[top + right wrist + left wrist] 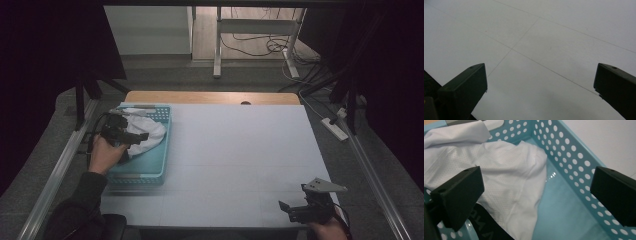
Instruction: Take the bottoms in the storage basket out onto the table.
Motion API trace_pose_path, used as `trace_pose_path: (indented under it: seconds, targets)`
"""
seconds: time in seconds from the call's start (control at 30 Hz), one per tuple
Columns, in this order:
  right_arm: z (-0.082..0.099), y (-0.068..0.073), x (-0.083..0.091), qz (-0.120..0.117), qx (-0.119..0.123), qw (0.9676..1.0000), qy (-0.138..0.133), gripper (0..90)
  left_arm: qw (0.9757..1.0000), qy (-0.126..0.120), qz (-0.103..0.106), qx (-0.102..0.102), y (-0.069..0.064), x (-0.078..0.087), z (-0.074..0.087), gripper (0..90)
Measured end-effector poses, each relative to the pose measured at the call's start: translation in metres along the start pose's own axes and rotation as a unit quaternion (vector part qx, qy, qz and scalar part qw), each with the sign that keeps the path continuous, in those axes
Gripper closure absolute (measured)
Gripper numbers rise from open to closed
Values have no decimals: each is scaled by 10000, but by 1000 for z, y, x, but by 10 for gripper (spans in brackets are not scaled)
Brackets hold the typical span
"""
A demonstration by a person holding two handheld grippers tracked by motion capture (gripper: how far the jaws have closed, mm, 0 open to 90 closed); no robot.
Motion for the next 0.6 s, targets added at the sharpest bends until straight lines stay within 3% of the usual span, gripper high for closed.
trace_pose_path:
  seconds: [0.27,0.43,0.6]
  targets:
    - [0,0,0,-6,0,10000,2,0,10000,66,-19,45,8,-8,-5,0]
    - [0,0,0,-15,-23,10000,-21,0,9999,17,-80,57,15,-9,-12,0]
    - [0,0,0,-20,-13,10000,-25,0,9997,137,-201,96,26,-15,-14,0]
Point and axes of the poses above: each handheld gripper's, and its own axes: x roughly backward along the jaws, z roughly out of its underside, y roughly to its left, the point moved 9 cm from there along -x, roughly forward along the jaws, and after that the axes turned 8 degrees about -y, right-handed, at the moved point
